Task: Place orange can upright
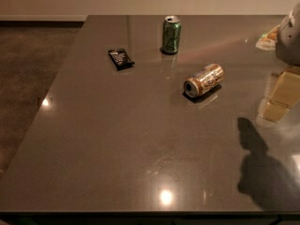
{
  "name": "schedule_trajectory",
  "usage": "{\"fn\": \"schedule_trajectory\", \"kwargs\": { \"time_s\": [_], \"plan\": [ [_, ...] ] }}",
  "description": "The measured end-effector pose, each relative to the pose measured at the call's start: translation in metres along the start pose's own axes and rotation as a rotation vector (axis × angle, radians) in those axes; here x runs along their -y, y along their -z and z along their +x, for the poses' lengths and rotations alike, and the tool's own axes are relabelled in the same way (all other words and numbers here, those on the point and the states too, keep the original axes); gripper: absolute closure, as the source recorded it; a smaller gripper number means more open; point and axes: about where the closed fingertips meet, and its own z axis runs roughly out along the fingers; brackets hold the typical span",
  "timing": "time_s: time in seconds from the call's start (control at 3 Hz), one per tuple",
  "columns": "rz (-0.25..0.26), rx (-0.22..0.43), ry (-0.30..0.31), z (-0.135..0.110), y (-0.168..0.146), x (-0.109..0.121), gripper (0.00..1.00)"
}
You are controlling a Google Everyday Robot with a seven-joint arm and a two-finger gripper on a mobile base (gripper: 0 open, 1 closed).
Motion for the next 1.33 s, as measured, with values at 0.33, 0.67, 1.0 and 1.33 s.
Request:
{"fn": "schedule_trajectory", "kwargs": {
  "time_s": [0.33, 0.67, 1.0, 1.33],
  "plan": [
    [0.000, 0.000, 0.000, 0.000, 0.000, 0.000, 0.00],
    [-0.006, 0.012, 0.061, -0.010, -0.008, 0.011, 0.00],
    [-0.017, 0.038, 0.172, -0.030, -0.027, 0.033, 0.00],
    [-0.016, 0.054, 0.281, -0.045, -0.049, 0.062, 0.00]
  ]
}}
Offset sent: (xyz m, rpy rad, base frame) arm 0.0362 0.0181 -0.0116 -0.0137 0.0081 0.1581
